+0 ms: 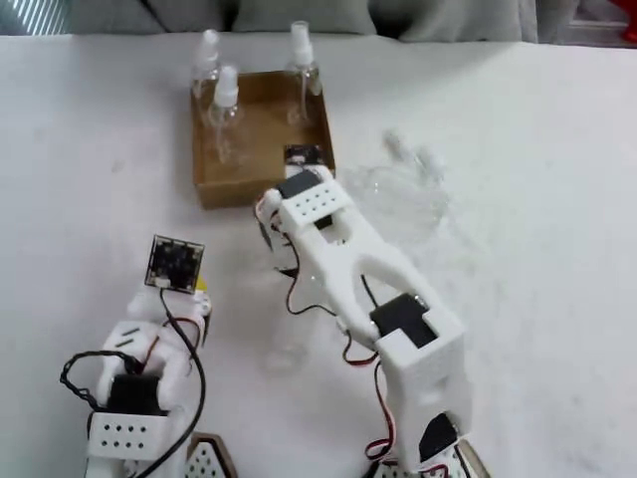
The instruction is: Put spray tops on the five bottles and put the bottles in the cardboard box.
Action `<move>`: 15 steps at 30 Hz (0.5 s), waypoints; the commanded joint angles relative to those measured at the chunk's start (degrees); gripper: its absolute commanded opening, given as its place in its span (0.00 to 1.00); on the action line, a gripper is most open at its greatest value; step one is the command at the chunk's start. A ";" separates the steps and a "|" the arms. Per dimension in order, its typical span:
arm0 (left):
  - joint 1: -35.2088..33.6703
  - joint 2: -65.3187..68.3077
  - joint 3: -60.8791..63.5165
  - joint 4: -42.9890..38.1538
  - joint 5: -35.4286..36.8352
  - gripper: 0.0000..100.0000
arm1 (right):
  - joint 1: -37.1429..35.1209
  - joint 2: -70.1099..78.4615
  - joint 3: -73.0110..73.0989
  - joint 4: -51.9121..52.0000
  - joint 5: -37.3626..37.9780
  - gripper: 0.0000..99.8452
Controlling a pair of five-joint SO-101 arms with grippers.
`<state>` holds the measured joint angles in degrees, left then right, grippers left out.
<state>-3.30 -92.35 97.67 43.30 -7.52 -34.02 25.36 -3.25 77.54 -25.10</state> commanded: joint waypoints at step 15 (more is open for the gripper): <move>0.57 -1.10 -0.44 0.09 -0.70 0.02 | 2.24 -15.96 -3.87 14.46 4.13 0.41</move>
<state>-3.30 -92.53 97.67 43.30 -7.52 -33.85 15.34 -4.48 87.03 -21.76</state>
